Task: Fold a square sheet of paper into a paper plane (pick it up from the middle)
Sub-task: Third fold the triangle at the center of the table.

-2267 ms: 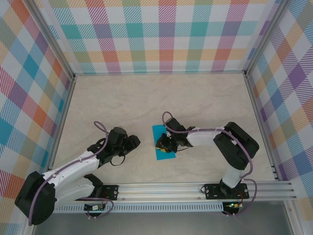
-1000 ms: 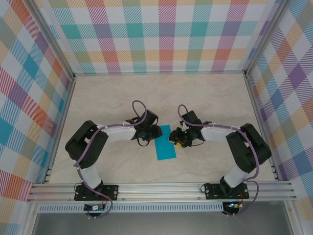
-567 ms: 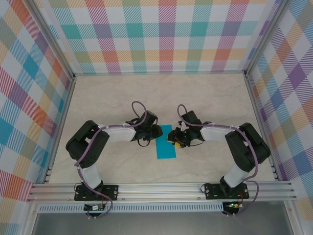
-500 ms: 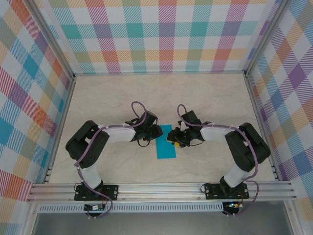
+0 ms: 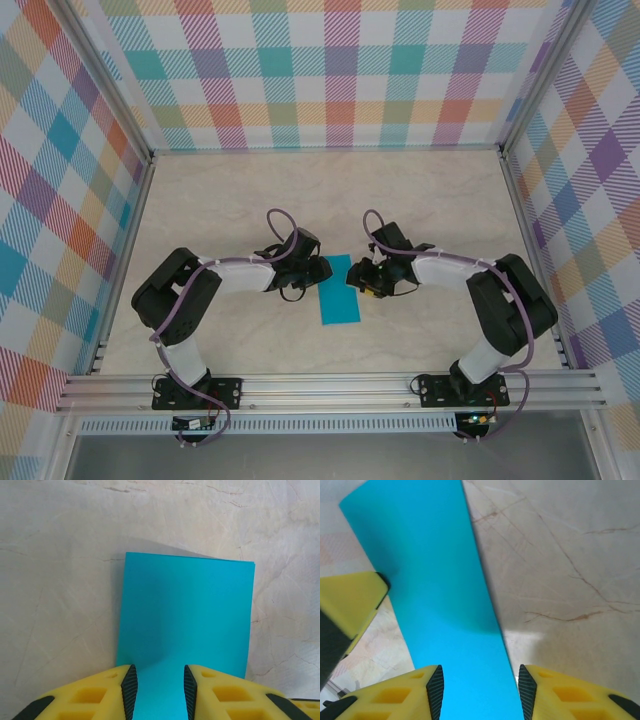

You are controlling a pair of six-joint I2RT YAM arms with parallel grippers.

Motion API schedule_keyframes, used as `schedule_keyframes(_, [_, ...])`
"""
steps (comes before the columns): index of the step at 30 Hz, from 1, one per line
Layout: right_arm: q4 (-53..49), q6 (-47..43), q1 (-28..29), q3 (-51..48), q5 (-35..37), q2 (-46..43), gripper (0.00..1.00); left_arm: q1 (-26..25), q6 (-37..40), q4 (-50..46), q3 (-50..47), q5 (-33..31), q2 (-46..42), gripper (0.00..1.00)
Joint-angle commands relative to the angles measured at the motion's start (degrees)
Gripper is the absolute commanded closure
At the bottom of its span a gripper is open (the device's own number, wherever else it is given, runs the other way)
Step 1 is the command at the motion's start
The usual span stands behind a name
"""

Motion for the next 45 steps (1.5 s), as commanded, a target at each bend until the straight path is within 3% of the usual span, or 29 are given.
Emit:
schedule_keyframes(1, [1.9,-1.2,0.0,0.5,-3.4,3.0,0.56,0.3,-0.5,-4.3,-1.9,0.0,-0.1,0.66])
schedule_keyframes(9, [5.4,-1.5,1.3,-1.7,-7.9,2.7,0.65,0.3,-1.0,-4.1,-2.7,-0.1,-0.6,0.66])
schedule_keyframes(29, [2.1,-1.1,4.3,-3.2,-5.2,-0.7,0.65,0.2,-1.6,-3.9,-2.2,0.7,0.5,0.66])
schedule_keyframes(32, [-3.2,-1.6,4.2,-1.9,-1.9,-2.8,0.64,0.2,-1.6,-4.1,-2.5,0.5,-0.1,0.66])
schedule_keyframes(41, [-1.0,7.4,6.3,-11.3,-6.3,-13.4,0.59,0.2,-1.7,-4.2,-2.5,0.6,-0.4,0.67])
schedule_keyframes(45, [-1.0,12.7,7.2,-14.1,-3.0,-15.5,0.57,0.2,-1.8,-4.3,-2.6,0.4,-0.4,0.67])
